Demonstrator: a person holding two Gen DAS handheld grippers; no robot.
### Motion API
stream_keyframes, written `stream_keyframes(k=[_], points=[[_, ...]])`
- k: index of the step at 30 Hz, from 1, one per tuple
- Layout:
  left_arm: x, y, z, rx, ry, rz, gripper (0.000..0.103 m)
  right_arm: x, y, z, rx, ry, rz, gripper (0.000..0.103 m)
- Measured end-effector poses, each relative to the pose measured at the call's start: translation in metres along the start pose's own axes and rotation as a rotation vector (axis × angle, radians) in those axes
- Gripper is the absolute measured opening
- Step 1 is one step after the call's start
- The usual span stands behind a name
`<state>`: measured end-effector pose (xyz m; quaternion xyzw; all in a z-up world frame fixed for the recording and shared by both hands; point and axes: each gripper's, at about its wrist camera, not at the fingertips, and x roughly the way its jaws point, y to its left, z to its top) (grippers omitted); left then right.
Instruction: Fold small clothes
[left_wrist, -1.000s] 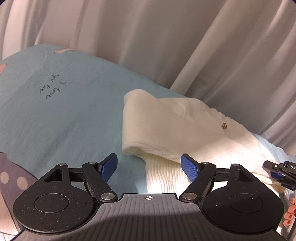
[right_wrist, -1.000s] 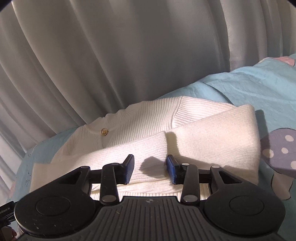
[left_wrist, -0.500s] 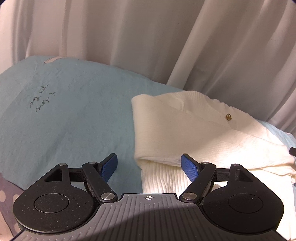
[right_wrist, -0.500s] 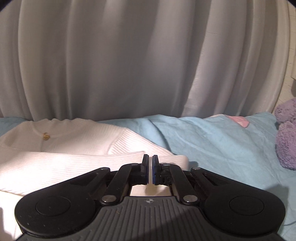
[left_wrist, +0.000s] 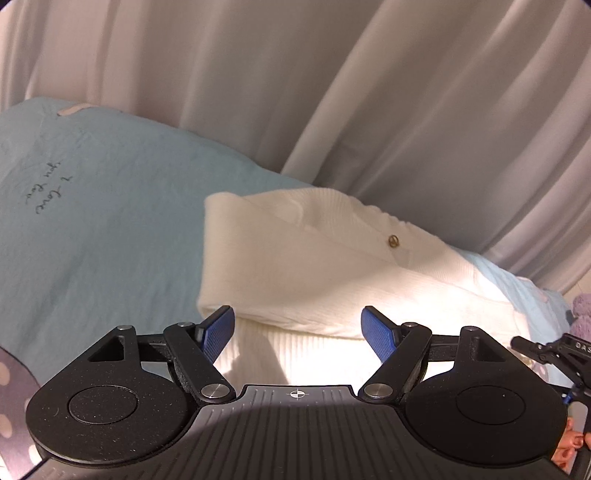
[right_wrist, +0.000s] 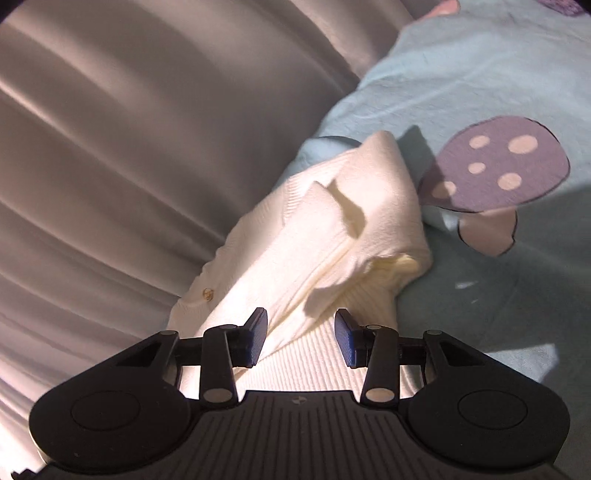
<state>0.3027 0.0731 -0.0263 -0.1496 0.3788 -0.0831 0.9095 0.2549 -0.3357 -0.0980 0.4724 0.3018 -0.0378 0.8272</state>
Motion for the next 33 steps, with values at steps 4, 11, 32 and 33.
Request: stream_keyframes(k=[4, 11, 32, 33], points=[[0.012, -0.011, -0.005, 0.022, 0.036, -0.028, 0.080, 0.008, -0.002, 0.010, 0.042, -0.017, -0.020, 0.023], [0.042, -0.016, 0.003, 0.028, 0.052, -0.042, 0.079, 0.017, 0.009, 0.025, -0.052, -0.048, -0.083, 0.009], [0.066, -0.018, 0.026, 0.044, 0.018, 0.031, 0.075, 0.003, 0.023, 0.016, -0.275, -0.023, -0.119, 0.020], [0.064, -0.019, 0.024, 0.055, 0.025, 0.036, 0.075, -0.002, 0.024, 0.014, -0.290, -0.004, -0.113, 0.021]])
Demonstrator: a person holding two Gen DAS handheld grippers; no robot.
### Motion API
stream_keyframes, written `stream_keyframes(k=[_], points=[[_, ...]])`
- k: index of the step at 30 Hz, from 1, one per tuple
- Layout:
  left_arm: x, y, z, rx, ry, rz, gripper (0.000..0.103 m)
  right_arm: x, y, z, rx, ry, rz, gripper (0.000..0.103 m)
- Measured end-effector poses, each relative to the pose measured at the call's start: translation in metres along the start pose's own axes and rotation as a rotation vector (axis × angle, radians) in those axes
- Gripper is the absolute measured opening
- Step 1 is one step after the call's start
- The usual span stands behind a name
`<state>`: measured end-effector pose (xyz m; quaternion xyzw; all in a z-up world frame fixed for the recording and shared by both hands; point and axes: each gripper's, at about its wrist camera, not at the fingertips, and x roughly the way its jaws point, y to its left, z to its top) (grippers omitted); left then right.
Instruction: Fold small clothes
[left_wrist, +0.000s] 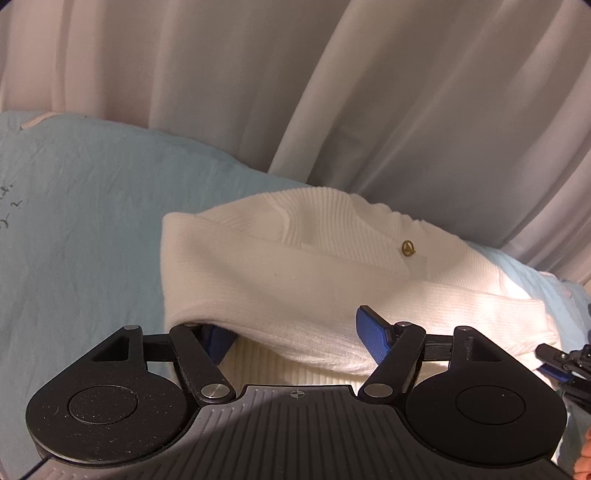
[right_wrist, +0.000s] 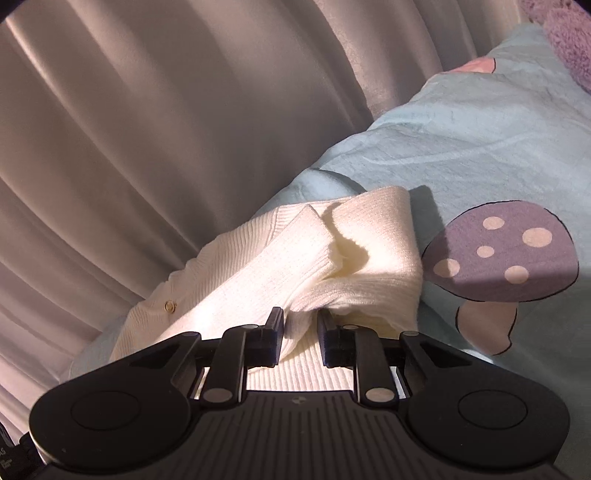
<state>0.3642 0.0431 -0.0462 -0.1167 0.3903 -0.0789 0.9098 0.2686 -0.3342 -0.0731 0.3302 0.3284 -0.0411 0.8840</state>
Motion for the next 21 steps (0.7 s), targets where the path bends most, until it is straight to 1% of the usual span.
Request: stream_keyframes(k=[2, 4, 7, 8, 10, 13, 15, 18, 21], points=[[-0.006, 0.000, -0.004, 0.000, 0.020, -0.004, 0.076, -0.013, 0.003, -0.008, -0.040, 0.032, 0.015, 0.027], [-0.015, 0.001, -0.010, -0.004, 0.047, -0.013, 0.076, -0.027, 0.008, -0.022, -0.105, 0.084, 0.022, 0.031], [-0.042, 0.005, -0.027, 0.004, 0.087, -0.070, 0.080, -0.059, 0.011, -0.055, -0.230, 0.162, 0.021, 0.036], [-0.053, 0.007, -0.035, 0.004, 0.094, -0.087, 0.081, -0.072, 0.009, -0.066, -0.262, 0.181, 0.019, 0.039], [-0.078, 0.013, -0.056, 0.021, 0.120, -0.112, 0.084, -0.098, 0.003, -0.085, -0.306, 0.210, 0.012, 0.039], [-0.112, 0.027, -0.087, 0.000, 0.170, -0.106, 0.087, -0.138, -0.009, -0.109, -0.312, 0.251, 0.009, 0.039], [-0.133, 0.035, -0.103, -0.024, 0.191, -0.077, 0.090, -0.157, -0.015, -0.120, -0.298, 0.281, 0.013, 0.040], [-0.162, 0.045, -0.122, -0.066, 0.234, -0.055, 0.090, -0.178, -0.020, -0.133, -0.328, 0.310, 0.015, 0.040], [-0.181, 0.048, -0.134, -0.050, 0.272, -0.052, 0.090, -0.192, -0.027, -0.144, -0.339, 0.340, 0.016, 0.040]])
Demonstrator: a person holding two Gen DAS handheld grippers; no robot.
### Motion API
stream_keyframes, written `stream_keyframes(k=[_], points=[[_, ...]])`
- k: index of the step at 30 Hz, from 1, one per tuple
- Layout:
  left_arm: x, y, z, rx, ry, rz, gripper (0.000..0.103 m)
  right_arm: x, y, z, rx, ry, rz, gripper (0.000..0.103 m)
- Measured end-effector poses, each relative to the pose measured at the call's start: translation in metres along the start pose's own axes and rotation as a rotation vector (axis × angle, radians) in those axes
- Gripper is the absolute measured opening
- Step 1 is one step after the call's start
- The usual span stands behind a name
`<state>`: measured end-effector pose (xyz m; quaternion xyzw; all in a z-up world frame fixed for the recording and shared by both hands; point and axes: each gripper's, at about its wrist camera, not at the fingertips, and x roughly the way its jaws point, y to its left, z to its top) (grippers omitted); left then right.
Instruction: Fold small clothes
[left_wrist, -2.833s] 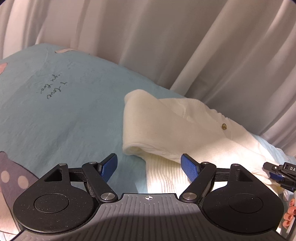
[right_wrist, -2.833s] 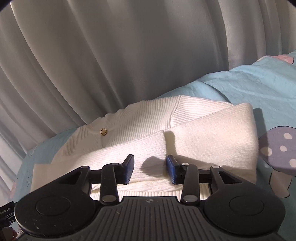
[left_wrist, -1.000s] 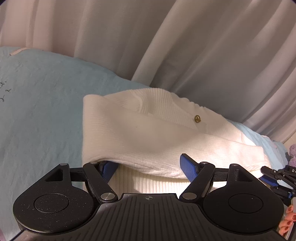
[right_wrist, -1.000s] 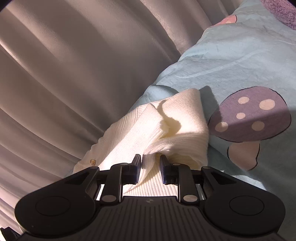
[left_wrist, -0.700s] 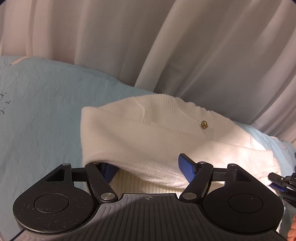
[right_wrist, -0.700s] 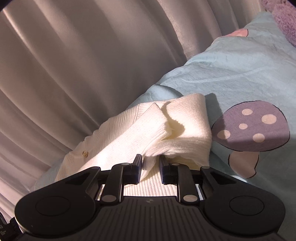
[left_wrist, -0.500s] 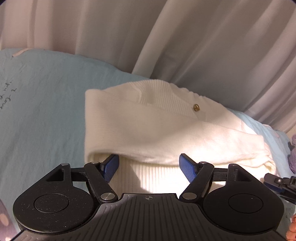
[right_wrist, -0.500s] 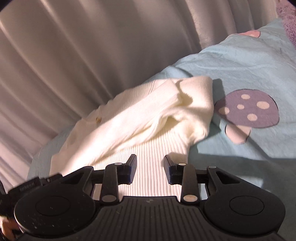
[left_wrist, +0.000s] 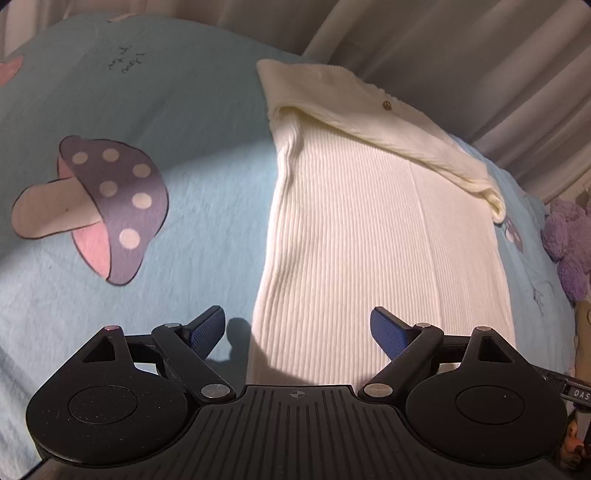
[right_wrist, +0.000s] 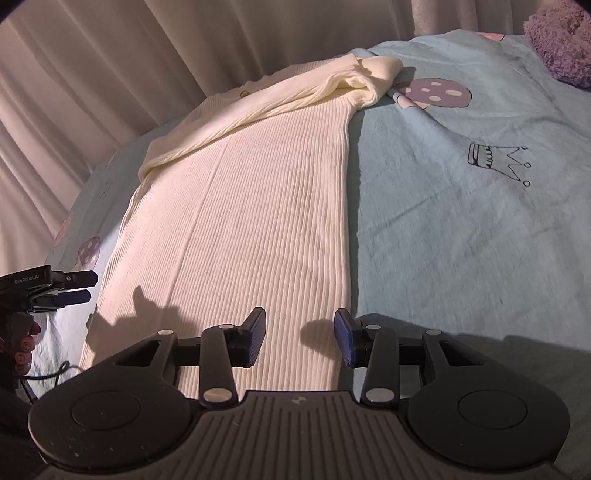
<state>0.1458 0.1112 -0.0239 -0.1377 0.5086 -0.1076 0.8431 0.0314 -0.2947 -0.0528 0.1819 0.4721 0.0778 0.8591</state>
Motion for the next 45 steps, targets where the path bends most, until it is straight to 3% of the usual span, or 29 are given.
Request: stream_keyframes(k=[5, 12, 16, 18, 20, 21, 24, 28, 34, 37, 39, 43, 45], points=[[-0.011, -0.001, -0.021, 0.043, 0.054, 0.016, 0.090, -0.009, -0.006, -0.019, 0.020, 0.027, 0.020, 0.040], [-0.019, 0.002, -0.051, 0.028, 0.140, -0.031, 0.083, -0.016, -0.009, -0.034, 0.035, 0.068, 0.085, 0.039], [-0.022, 0.002, -0.057, 0.024, 0.203, -0.056, 0.075, -0.013, -0.007, -0.039, 0.046, 0.106, 0.131, 0.028], [-0.023, 0.004, -0.058, 0.015, 0.216, -0.063, 0.057, -0.010, -0.007, -0.041, 0.051, 0.125, 0.154, 0.020], [-0.022, 0.008, -0.058, -0.015, 0.234, -0.079, 0.041, -0.006, -0.006, -0.042, 0.060, 0.146, 0.178, 0.005], [-0.020, 0.009, -0.058, -0.020, 0.242, -0.079, 0.030, -0.005, -0.006, -0.043, 0.064, 0.143, 0.184, 0.005], [-0.018, 0.010, -0.056, -0.024, 0.236, -0.061, 0.012, -0.007, -0.009, -0.039, 0.104, 0.117, 0.218, 0.004], [-0.027, 0.015, -0.047, -0.080, 0.156, -0.160, 0.010, -0.019, -0.014, -0.021, 0.153, 0.011, 0.253, 0.004], [-0.042, 0.005, -0.010, -0.083, -0.054, -0.268, 0.009, -0.024, -0.012, 0.021, 0.170, -0.196, 0.238, 0.004], [-0.040, 0.003, 0.014, -0.089, -0.151, -0.263, 0.009, -0.015, -0.007, 0.044, 0.134, -0.286, 0.156, 0.004], [-0.032, 0.002, 0.031, -0.096, -0.213, -0.217, 0.009, -0.005, -0.004, 0.060, 0.111, -0.344, 0.084, 0.004], [-0.005, 0.002, 0.051, -0.097, -0.250, -0.168, 0.013, 0.010, -0.001, 0.079, 0.046, -0.421, -0.116, 0.007], [0.005, 0.000, 0.053, -0.073, -0.277, -0.126, 0.037, 0.015, -0.005, 0.082, 0.032, -0.408, -0.130, 0.021]])
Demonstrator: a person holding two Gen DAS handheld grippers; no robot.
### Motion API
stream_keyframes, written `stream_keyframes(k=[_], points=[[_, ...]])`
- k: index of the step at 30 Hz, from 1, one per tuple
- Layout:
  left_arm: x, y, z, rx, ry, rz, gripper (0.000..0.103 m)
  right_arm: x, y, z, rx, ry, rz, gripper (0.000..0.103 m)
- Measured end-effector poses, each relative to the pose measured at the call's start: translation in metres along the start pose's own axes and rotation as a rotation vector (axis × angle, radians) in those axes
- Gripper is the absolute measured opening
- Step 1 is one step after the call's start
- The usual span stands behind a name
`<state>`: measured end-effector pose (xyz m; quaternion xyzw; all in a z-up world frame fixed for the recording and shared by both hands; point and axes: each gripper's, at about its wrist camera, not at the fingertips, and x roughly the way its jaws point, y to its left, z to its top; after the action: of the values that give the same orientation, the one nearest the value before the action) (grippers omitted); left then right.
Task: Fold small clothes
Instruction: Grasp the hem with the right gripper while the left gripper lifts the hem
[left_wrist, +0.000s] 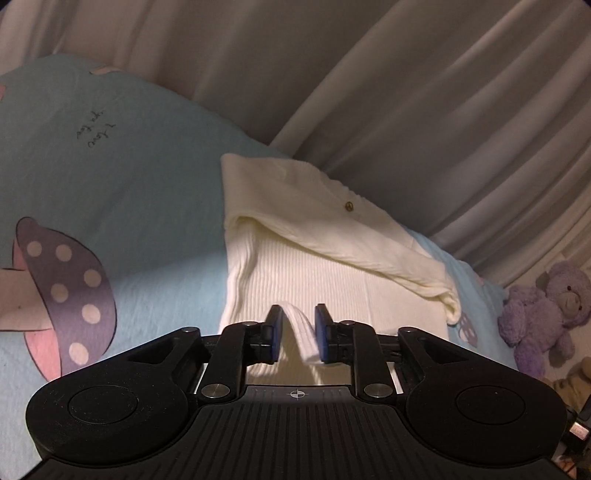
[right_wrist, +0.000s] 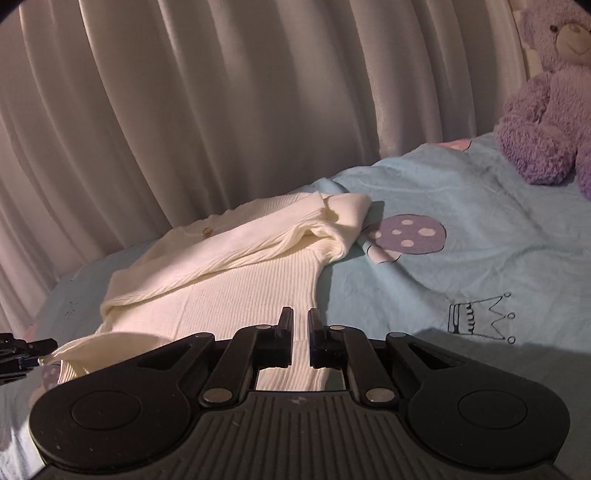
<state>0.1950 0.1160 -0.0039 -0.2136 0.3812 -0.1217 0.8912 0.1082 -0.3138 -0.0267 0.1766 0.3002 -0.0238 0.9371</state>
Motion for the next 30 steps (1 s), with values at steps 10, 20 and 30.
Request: stream_keyframes(k=[10, 20, 30], points=[[0.049, -0.010, -0.012, 0.265, 0.094, 0.087, 0.050, 0.035, -0.007, -0.024, 0.031, 0.156, 0.019, 0.037], [0.067, -0.018, -0.012, 0.321, 0.140, 0.076, 0.017, 0.026, 0.010, -0.023, -0.063, 0.070, -0.029, 0.009], [0.060, -0.018, 0.002, 0.248, 0.122, -0.007, 0.009, 0.026, 0.013, -0.013, 0.010, 0.063, 0.057, 0.009]])
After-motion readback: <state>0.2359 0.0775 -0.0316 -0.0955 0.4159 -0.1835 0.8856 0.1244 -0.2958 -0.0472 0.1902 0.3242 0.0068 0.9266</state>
